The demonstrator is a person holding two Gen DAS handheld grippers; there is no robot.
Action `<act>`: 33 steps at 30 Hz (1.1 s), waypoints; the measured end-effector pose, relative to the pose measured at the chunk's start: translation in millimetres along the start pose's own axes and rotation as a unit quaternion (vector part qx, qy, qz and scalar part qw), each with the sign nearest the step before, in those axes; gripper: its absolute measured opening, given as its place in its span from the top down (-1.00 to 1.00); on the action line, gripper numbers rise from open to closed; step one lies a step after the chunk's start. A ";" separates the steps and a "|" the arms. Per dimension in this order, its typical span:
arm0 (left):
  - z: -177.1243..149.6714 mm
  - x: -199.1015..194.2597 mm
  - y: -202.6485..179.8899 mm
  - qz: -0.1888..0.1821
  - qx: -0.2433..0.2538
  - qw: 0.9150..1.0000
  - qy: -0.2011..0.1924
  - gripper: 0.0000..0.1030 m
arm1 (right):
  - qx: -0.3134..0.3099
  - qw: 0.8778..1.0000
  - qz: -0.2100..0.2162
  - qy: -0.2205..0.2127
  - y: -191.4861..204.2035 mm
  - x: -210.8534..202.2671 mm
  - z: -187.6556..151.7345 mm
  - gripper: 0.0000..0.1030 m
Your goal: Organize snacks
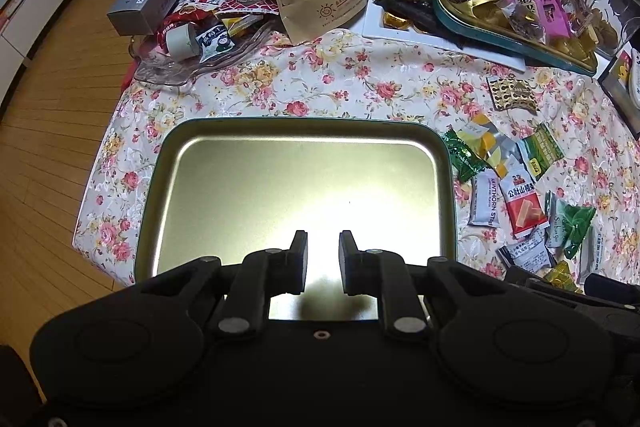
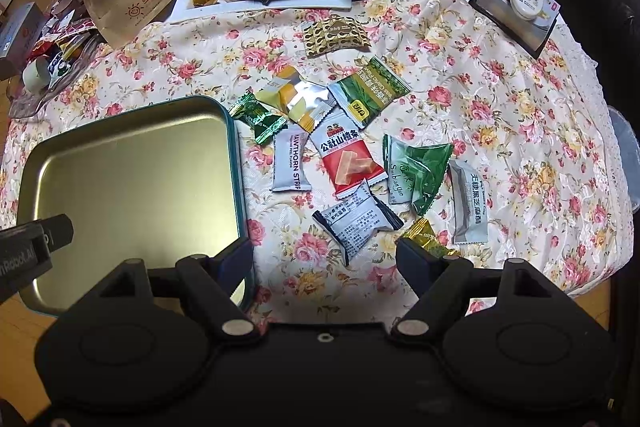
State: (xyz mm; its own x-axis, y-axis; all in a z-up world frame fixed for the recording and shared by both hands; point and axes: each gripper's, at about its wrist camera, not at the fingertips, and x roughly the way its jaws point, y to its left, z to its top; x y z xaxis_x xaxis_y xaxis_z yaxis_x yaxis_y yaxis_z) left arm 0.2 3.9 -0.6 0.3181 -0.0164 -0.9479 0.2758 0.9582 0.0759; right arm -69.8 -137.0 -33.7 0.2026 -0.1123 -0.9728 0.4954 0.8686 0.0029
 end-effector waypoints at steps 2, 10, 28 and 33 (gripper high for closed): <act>0.0 0.1 0.7 0.000 -0.001 1.000 0.001 0.51 | 0.001 1.000 0.001 0.001 -0.5 0.4 0.2 -0.59; 0.1 0.6 0.4 -0.002 0.001 1.000 0.001 0.51 | 0.002 1.000 0.000 0.002 0.2 0.6 0.3 -0.59; -1.1 0.5 0.2 0.000 0.007 1.000 0.001 0.51 | 0.002 1.000 0.001 0.005 1.3 1.7 0.6 -0.59; -0.7 0.8 0.4 0.001 0.007 1.000 0.001 0.51 | 0.001 1.000 0.001 0.006 1.9 1.8 0.8 -0.59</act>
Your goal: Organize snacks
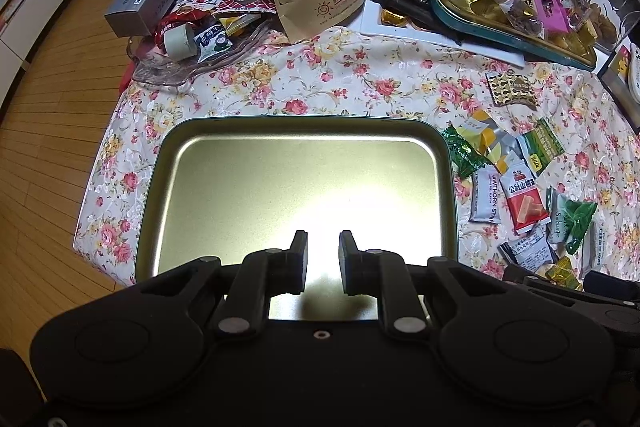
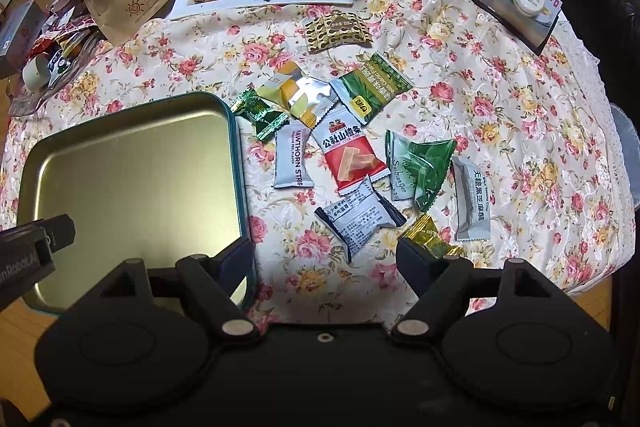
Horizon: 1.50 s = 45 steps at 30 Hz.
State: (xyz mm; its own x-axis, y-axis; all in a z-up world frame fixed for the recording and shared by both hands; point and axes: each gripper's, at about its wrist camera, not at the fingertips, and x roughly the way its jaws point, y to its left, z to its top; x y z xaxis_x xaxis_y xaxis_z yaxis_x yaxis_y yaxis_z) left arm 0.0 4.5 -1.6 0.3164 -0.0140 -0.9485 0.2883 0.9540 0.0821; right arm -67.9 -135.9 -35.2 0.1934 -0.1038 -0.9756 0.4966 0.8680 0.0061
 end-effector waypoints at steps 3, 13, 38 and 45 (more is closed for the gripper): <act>0.5 0.2 0.2 0.001 0.000 1.000 0.000 0.51 | 0.000 1.000 0.000 0.001 -0.1 0.2 0.2 -0.59; -0.5 1.8 -5.0 0.002 0.001 1.000 0.000 0.51 | 0.018 1.000 0.013 0.008 -4.6 -0.8 0.6 -0.59; 42.4 21.0 -88.8 -0.092 0.043 0.995 0.012 0.51 | 0.195 0.980 0.040 0.021 -146.3 32.9 81.3 -0.51; 35.6 24.0 -120.7 -0.108 0.087 0.990 0.023 0.51 | 0.213 0.971 0.062 0.094 -163.9 60.3 72.2 -0.34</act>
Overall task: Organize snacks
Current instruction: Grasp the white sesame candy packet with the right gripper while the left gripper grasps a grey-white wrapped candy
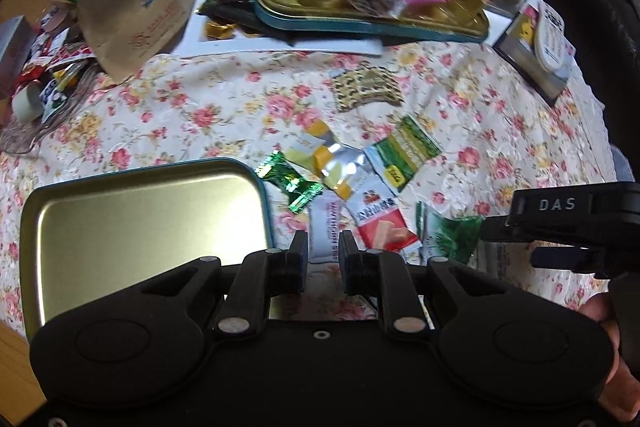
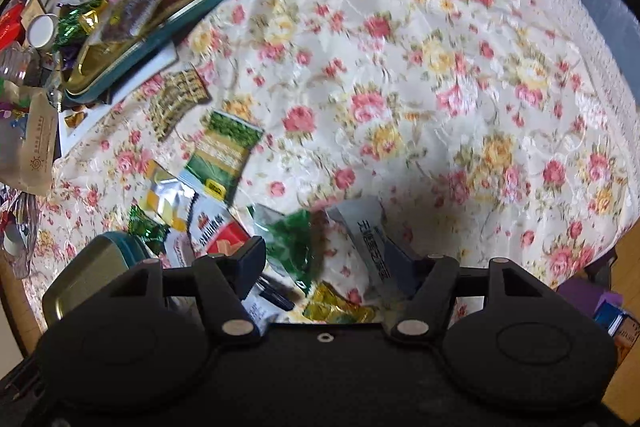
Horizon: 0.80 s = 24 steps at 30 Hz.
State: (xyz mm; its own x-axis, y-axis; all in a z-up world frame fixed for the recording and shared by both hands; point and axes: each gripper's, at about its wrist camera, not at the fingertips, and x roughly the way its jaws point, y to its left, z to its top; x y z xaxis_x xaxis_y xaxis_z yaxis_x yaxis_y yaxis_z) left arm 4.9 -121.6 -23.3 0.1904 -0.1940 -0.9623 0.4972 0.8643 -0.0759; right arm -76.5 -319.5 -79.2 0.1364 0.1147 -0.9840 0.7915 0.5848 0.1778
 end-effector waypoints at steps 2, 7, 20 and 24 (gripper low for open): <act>1.2 2.2 -5.3 -0.005 0.006 1.000 0.007 0.51 | 0.006 1.000 -0.001 0.011 -7.1 5.2 0.1 -0.34; 3.8 10.3 -14.7 -0.007 0.008 1.000 0.025 0.51 | -0.025 0.999 -0.027 -0.012 -15.6 8.9 -0.7 -0.34; -5.1 37.9 -30.1 0.001 0.050 0.996 0.072 0.51 | -0.107 0.993 -0.030 -0.036 -15.0 31.9 -18.1 -0.12; -12.9 44.0 -32.6 -0.007 0.082 0.993 0.083 0.51 | -0.117 0.992 -0.030 -0.026 -13.6 41.1 -20.2 0.11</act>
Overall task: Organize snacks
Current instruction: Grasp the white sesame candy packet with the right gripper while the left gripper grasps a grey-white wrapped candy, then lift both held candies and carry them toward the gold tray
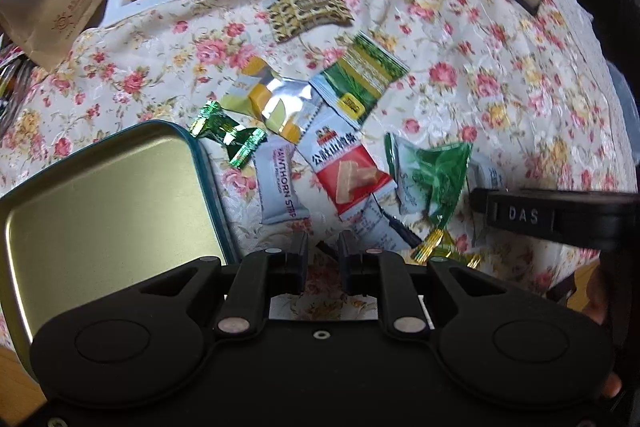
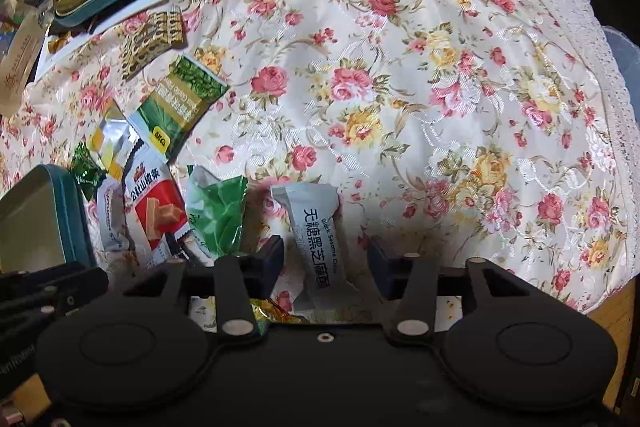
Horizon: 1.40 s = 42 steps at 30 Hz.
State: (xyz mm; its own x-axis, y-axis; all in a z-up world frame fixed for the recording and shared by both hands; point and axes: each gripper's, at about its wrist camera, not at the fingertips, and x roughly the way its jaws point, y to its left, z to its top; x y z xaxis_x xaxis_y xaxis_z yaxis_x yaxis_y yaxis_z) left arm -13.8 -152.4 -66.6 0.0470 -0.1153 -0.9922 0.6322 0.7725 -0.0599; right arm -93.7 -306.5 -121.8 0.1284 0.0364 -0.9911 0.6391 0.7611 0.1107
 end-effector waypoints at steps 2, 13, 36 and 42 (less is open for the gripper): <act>-3.0 2.5 -3.2 0.000 0.015 1.000 0.002 0.51 | 0.008 1.000 0.010 0.010 -2.4 2.4 0.0 0.31; -2.0 19.3 -13.0 -0.045 0.002 0.999 0.024 0.51 | 0.031 0.998 0.040 0.032 -8.0 1.9 7.6 0.56; 10.0 26.4 -11.7 -0.030 -0.068 0.997 0.011 0.52 | 0.051 0.995 0.080 -0.010 -23.3 -33.8 14.7 0.56; 11.1 36.6 -28.0 -0.009 -0.034 0.999 0.015 0.28 | 0.049 0.995 0.084 -0.012 -26.2 -36.8 12.7 0.56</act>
State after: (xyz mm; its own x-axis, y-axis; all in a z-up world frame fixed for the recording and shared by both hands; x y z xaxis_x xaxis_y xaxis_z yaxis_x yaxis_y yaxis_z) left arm -21.2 -185.1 -100.0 0.0124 -0.1113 -0.9937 0.5787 0.8112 -0.0836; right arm -105.5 -336.0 -87.4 0.2576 0.1411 -0.9559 0.6774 0.6791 0.2828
